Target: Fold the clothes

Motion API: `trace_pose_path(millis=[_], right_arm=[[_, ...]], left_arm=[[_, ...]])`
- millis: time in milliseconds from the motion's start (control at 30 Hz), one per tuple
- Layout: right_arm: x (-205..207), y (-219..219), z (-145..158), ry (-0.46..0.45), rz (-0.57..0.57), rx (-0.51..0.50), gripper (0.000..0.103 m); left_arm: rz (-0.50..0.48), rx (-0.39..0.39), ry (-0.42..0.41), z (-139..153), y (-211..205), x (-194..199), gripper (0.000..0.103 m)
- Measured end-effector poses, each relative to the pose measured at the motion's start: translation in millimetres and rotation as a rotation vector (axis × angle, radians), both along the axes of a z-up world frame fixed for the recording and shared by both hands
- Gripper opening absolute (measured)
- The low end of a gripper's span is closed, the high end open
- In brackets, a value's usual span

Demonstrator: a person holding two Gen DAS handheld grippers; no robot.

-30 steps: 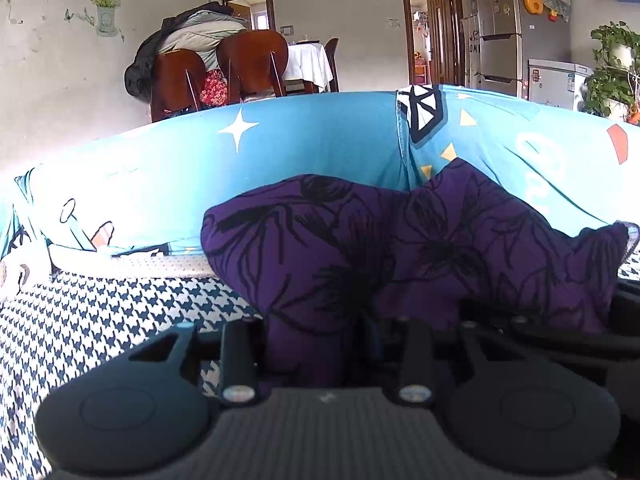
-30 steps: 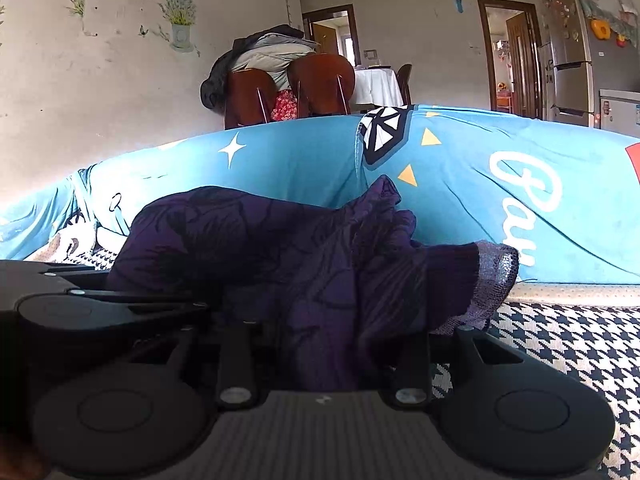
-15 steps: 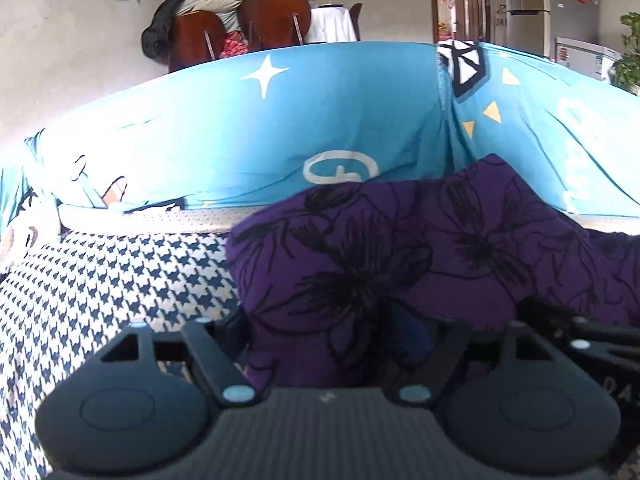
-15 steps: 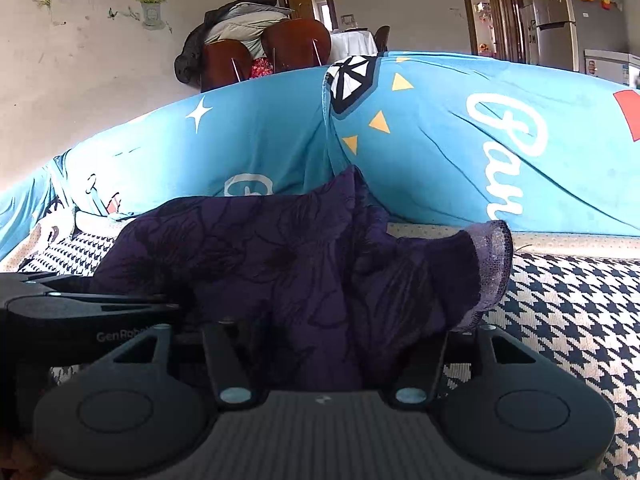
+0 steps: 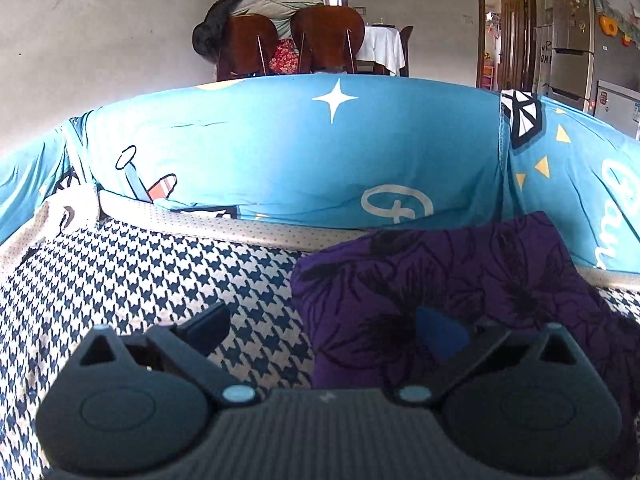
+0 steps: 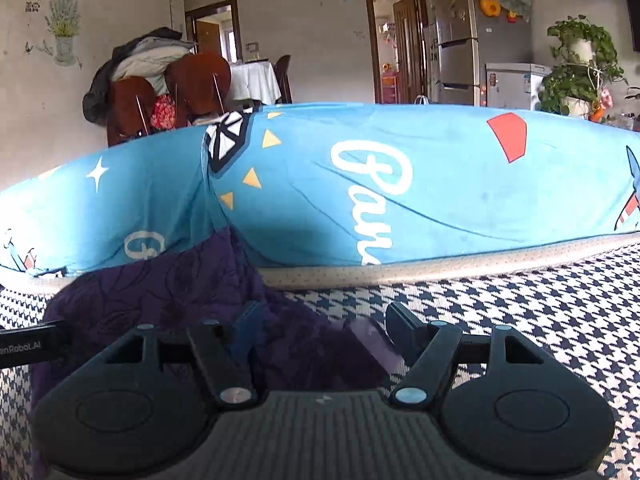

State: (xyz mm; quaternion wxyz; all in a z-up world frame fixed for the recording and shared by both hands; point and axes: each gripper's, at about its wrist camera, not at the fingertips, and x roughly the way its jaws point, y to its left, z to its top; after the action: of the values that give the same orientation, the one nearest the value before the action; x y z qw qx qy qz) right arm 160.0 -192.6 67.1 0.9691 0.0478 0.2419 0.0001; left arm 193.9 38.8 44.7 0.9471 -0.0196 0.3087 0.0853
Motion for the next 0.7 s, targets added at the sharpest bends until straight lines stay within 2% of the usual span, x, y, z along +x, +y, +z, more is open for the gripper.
trace_pose_path(millis=[133,200,267,433,600,700], right_arm=[[-4.1,9.9,3.0,-0.033,0.14,0.016,0.069],[-5.3,19.1,-0.6,-0.031,0.201,0.01,0.059],[-6.4,28.4,-4.1,-0.028,0.262,0.003,0.053],[-8.3,41.1,-14.9,-0.015,0.359,-0.01,0.049],[-4.5,46.0,-31.0,0.029,0.39,-0.03,0.049],[6.7,38.9,-48.6,0.1,0.335,-0.017,0.049]], left_arm=[[0.025,-0.01,0.007,-1.3,3.1,3.2,0.103],[0.037,-0.009,0.02,-4.6,5.0,5.3,0.103],[0.05,-0.005,0.03,-8.1,6.7,7.1,0.103],[0.078,-0.021,0.035,-12.0,13.1,10.9,0.103],[0.08,-0.015,0.053,-20.7,13.9,19.0,0.103],[0.083,-0.019,0.069,-27.5,15.4,24.8,0.103]])
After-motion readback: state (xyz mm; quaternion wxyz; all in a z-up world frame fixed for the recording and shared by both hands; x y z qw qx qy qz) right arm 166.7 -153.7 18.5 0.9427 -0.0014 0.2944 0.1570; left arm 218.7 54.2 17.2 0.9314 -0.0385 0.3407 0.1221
